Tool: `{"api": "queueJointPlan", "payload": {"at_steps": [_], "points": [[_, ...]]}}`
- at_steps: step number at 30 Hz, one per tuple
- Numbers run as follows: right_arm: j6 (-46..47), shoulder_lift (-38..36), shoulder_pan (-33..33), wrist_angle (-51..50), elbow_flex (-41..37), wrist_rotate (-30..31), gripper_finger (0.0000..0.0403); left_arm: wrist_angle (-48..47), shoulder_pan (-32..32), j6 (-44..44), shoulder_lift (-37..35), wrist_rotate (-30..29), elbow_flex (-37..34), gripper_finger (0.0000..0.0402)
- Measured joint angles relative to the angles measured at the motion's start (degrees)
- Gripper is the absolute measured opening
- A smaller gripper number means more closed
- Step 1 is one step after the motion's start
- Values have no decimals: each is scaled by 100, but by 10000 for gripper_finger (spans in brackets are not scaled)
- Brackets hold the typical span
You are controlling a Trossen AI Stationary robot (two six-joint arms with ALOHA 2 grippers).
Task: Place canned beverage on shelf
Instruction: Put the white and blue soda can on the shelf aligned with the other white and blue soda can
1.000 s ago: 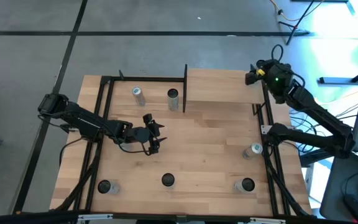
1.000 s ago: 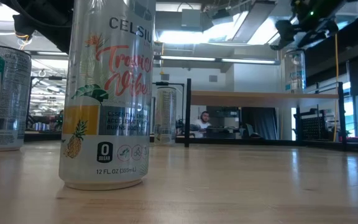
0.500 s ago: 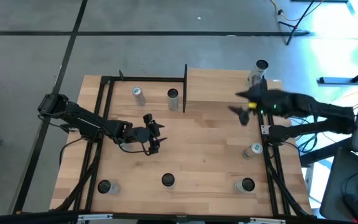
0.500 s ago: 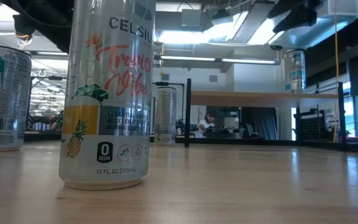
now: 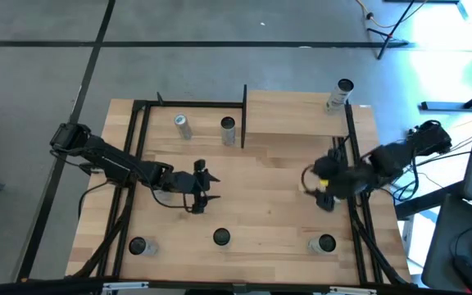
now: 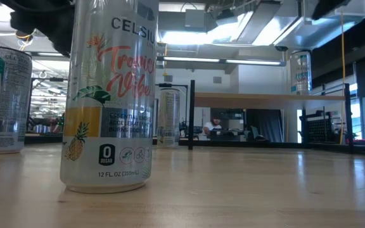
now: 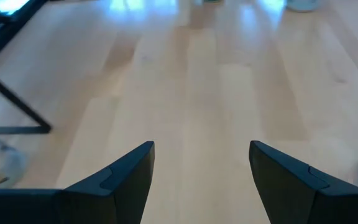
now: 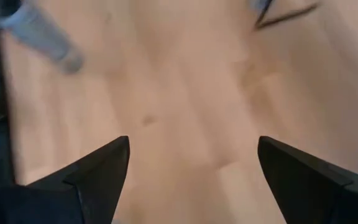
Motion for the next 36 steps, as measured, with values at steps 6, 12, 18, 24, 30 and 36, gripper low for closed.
{"api": "queueJointPlan", "payload": {"at_steps": [6, 12, 18, 24, 30, 36], "points": [[1553, 446, 588, -245, 346, -745, 339, 455, -497, 97, 0, -45, 0, 247], [2913, 581, 1152, -383, 378, -969, 339, 618, -888, 111, 0, -223, 2, 247], [4460, 589, 1554, -727, 331, -1188, 339, 603, -1054, 111, 0, -350, 2, 247], [5364, 909, 2098, -614, 179, -1283, 339, 596, -1166, 111, 0, -350, 2, 247], [5480, 1443, 2457, 92, 166, -1250, 339, 579, -1301, 108, 0, -350, 2, 247], [5619, 1801, 2502, 46, 166, -1384, 339, 550, -1495, -30, 0, -350, 2, 247]]}}
